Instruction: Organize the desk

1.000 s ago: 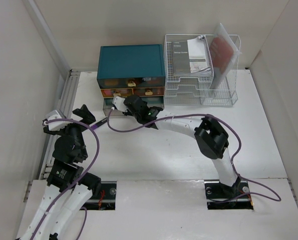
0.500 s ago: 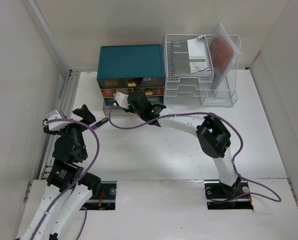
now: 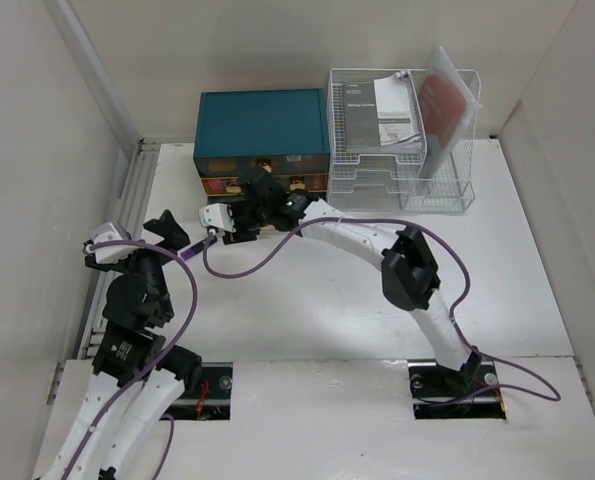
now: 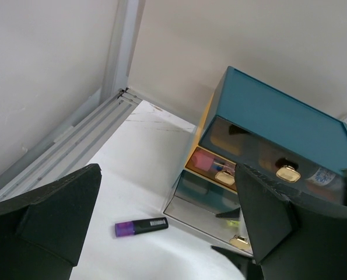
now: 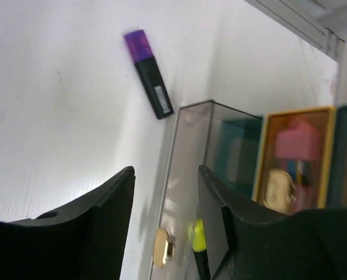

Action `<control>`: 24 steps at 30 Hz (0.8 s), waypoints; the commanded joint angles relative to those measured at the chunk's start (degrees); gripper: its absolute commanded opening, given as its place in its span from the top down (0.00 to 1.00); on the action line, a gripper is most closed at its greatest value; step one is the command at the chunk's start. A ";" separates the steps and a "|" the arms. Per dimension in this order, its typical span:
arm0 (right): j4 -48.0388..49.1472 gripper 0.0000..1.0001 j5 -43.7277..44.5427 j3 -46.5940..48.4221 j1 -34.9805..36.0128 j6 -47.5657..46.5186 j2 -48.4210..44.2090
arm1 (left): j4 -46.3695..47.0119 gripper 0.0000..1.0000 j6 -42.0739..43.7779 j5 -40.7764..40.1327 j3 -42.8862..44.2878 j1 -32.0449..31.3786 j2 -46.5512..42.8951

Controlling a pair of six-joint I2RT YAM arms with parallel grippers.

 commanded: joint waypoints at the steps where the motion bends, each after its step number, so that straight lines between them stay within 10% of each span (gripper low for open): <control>1: -4.86 0.47 -6.65 6.31 0.18 -1.77 4.72 | 2.11 0.02 1.03 0.56 -0.47 -0.05 -1.05; 16: 1.53 0.38 -2.26 10.58 1.33 9.30 8.71 | 3.26 0.03 2.09 0.83 -1.00 -0.05 -2.19; 19: 0.94 0.46 -0.42 9.33 1.85 16.39 7.29 | 3.26 0.13 0.86 -1.37 -1.52 -0.05 -1.05; 21: -0.99 0.63 3.97 9.33 1.85 20.71 5.53 | 2.73 0.46 -0.63 -3.91 -1.52 -0.05 -0.43; 24: -3.64 0.86 8.97 5.92 1.85 26.78 0.35 | 2.20 0.58 -1.61 -5.33 -1.52 -0.05 0.71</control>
